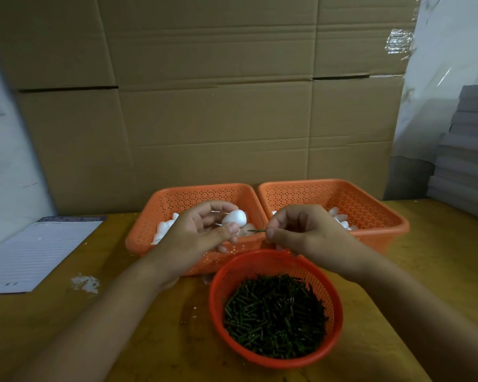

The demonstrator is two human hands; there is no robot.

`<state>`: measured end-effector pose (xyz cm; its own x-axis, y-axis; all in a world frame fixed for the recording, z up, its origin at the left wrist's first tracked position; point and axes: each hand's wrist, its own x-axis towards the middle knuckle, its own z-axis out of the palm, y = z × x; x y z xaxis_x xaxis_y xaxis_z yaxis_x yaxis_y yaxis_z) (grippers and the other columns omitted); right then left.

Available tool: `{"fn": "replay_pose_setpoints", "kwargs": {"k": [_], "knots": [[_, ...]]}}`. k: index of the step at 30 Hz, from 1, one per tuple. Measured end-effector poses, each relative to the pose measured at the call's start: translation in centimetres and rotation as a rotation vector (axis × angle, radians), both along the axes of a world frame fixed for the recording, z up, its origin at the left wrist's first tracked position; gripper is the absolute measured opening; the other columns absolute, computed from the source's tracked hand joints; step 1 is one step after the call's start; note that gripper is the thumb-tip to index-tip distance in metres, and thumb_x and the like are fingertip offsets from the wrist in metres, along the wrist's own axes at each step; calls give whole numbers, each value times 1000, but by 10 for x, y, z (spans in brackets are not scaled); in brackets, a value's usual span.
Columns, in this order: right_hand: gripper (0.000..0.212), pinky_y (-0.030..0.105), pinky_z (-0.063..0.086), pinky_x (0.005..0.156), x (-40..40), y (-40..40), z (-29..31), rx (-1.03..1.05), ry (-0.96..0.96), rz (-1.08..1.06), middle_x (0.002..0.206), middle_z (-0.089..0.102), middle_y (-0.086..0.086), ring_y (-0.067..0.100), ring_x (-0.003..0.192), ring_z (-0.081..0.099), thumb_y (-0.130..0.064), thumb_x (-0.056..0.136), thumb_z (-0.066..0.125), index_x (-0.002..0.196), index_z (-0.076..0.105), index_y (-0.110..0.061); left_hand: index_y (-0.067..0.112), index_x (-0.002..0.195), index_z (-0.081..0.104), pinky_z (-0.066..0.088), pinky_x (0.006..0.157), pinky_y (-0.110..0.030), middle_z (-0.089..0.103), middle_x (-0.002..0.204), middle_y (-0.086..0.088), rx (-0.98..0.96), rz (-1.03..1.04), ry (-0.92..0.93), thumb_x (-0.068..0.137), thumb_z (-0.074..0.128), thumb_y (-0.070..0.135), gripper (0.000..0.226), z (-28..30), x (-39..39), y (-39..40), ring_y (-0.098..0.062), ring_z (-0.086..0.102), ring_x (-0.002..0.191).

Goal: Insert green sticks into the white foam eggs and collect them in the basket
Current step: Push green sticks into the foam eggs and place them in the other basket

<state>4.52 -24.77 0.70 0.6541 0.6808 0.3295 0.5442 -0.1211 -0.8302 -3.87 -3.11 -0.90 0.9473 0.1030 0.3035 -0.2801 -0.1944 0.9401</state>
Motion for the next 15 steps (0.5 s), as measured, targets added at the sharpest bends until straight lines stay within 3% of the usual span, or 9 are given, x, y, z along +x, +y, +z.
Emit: {"fn": "replay_pose_setpoints", "kwargs": {"k": [6,11,15], "knots": [[10,17,39,50,0,-1,0,38,-61,-88,62,62,-3,1,50,49,-6,92,67,84,72,-5,26,113,71,56,68,-23,75,109,-2,29,-29,-24,80,75,26,33,-1,-1,-1,-14,71,86],[10,20,44,53,-1,0,0,11,-104,-110,67,68,5,4,53,54,-8,91,69,81,73,-10,22,112,68,56,67,-22,75,111,-1,71,-49,-13,81,75,24,33,-2,-1,-2,-13,72,85],[12,22,46,56,-1,0,0,3,-113,-112,63,66,-3,2,52,54,-8,90,69,80,73,-12,18,110,67,55,66,-21,75,111,0,56,-53,-18,79,76,22,33,-2,0,-2,-12,71,85]]}}
